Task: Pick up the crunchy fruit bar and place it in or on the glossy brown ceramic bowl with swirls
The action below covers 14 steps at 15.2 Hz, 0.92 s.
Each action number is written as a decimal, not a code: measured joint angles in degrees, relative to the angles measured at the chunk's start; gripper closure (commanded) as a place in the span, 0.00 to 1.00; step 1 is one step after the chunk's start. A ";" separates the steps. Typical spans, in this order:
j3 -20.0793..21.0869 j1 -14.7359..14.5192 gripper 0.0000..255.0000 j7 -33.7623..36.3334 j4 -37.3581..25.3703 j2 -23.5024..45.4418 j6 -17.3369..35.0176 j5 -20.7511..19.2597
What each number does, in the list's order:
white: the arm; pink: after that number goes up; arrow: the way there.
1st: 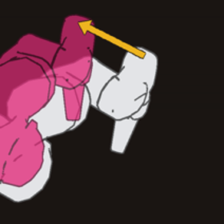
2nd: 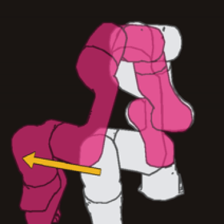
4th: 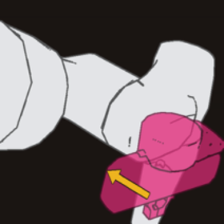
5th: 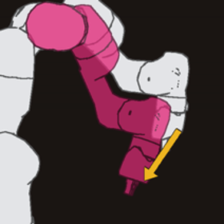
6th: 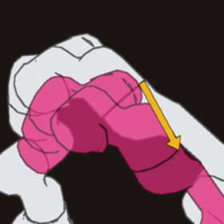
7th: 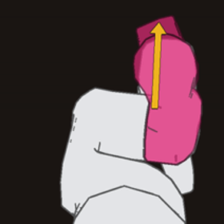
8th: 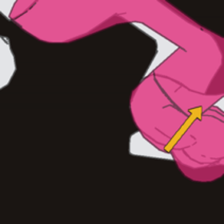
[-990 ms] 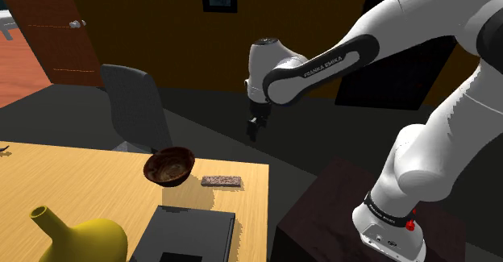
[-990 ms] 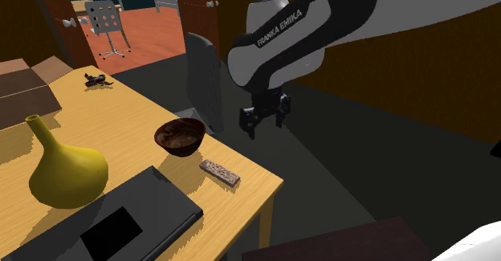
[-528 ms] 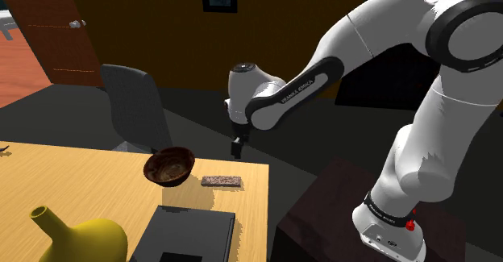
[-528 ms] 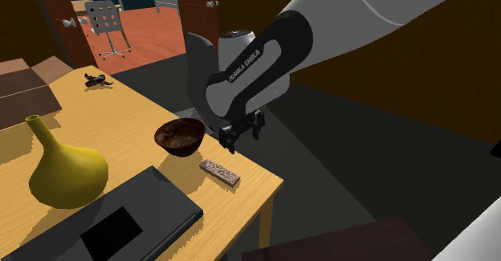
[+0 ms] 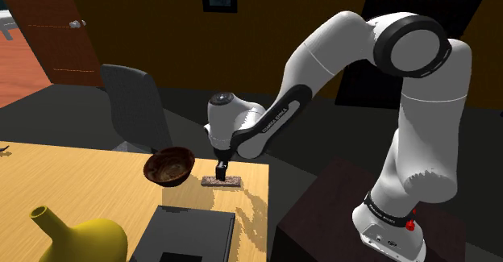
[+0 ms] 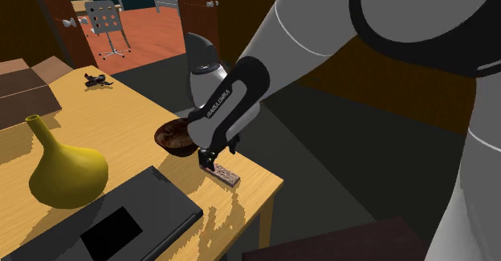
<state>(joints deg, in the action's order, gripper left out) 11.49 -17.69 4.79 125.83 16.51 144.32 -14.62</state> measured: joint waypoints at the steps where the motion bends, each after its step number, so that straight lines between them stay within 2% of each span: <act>1: -0.02 -0.77 0.00 0.43 -1.34 2.03 0.60 -1.08; 8: -1.46 -1.98 0.00 1.82 -3.46 8.26 4.58 -4.11; 14: -1.82 -2.20 0.00 2.20 -3.66 9.31 5.43 -4.60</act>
<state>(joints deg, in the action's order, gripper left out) 9.68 -19.89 6.99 122.17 25.82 149.75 -19.22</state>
